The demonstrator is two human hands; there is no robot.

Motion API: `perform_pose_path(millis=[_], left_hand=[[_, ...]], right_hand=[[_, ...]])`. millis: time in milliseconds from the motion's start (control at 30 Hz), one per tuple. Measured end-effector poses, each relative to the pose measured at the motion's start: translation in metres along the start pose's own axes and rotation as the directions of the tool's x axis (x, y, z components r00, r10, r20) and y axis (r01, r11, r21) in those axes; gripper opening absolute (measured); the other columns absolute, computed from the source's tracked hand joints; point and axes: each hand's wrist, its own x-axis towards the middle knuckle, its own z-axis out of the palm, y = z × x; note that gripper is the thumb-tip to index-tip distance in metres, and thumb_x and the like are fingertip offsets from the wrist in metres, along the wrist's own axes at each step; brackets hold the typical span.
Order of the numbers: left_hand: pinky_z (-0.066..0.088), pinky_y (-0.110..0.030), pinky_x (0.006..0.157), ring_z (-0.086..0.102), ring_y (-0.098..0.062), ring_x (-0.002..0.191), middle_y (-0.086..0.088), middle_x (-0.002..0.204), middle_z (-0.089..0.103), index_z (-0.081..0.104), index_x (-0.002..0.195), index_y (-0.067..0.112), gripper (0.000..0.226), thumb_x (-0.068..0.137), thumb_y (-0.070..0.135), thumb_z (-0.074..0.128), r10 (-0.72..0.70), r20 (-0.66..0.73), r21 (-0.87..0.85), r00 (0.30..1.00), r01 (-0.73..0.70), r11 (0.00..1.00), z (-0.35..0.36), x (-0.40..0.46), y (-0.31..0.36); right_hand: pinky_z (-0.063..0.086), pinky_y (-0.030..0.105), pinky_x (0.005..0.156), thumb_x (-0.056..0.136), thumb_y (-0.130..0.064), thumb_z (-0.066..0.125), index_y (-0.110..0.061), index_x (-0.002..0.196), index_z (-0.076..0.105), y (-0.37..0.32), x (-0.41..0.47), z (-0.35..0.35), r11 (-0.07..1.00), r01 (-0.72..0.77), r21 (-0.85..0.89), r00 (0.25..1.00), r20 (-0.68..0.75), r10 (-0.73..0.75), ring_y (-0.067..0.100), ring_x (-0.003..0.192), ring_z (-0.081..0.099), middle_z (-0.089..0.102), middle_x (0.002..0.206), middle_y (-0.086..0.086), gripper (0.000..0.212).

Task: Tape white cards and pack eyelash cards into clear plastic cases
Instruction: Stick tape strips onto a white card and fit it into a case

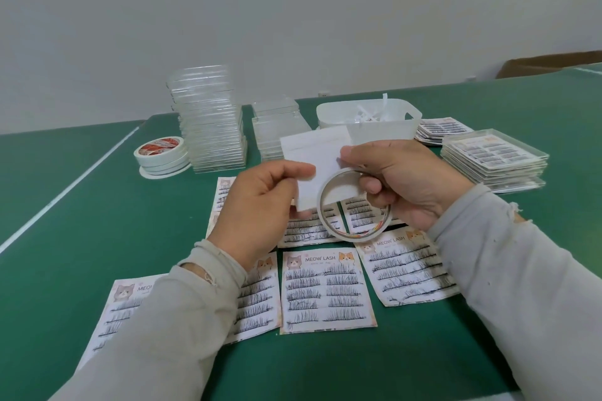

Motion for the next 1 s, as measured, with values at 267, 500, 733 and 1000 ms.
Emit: perform_pose_path(millis=[267,500,733,1000], left_hand=[[0.056,-0.022,0.087,0.067,0.001,0.098,0.019,0.105,0.073,0.074,0.112,0.03,0.025,0.099,0.014,0.059,0.21,-0.105,0.221,0.972,-0.183,0.958,0.0,-0.001,0.0],[0.052,-0.016,0.071,0.068,-0.003,0.081,0.017,0.08,0.072,0.077,0.089,0.033,0.007,0.091,0.03,0.071,0.368,-0.056,0.326,0.928,-0.331,0.885,0.002,-0.006,0.004],[0.05,-0.032,0.066,0.06,-0.009,0.072,0.017,0.072,0.063,0.072,0.082,0.03,0.02,0.09,0.045,0.061,0.432,-0.04,0.545,0.901,-0.343,0.765,0.006,-0.007,0.005],[0.047,-0.03,0.063,0.058,-0.008,0.069,0.016,0.067,0.059,0.07,0.079,0.029,0.019,0.089,0.043,0.06,0.406,-0.047,0.5,0.913,-0.331,0.801,0.006,-0.008,0.008]], right_hand=[[0.026,0.022,0.036,0.101,-0.027,0.05,-0.007,0.088,0.073,0.0,-0.006,0.01,0.998,0.035,-0.052,0.987,0.161,-0.027,0.013,0.042,0.041,0.066,0.071,0.005,0.034],[0.026,0.025,0.04,0.101,-0.028,0.048,-0.003,0.095,0.074,0.001,-0.01,0.013,0.989,0.084,-0.12,0.978,0.199,-0.059,0.013,0.044,0.041,0.065,0.064,-0.001,0.037],[0.044,0.014,0.052,0.089,-0.02,0.065,-0.025,0.077,0.078,-0.001,-0.017,0.019,0.634,0.397,-0.664,0.898,0.137,-0.419,0.0,0.057,0.06,0.071,0.068,-0.013,0.019],[0.059,0.046,0.079,0.093,-0.021,0.067,-0.024,0.089,0.074,-0.002,-0.019,0.018,0.658,0.389,-0.645,0.914,0.18,-0.364,0.021,0.077,0.073,0.075,0.075,-0.001,0.009]])
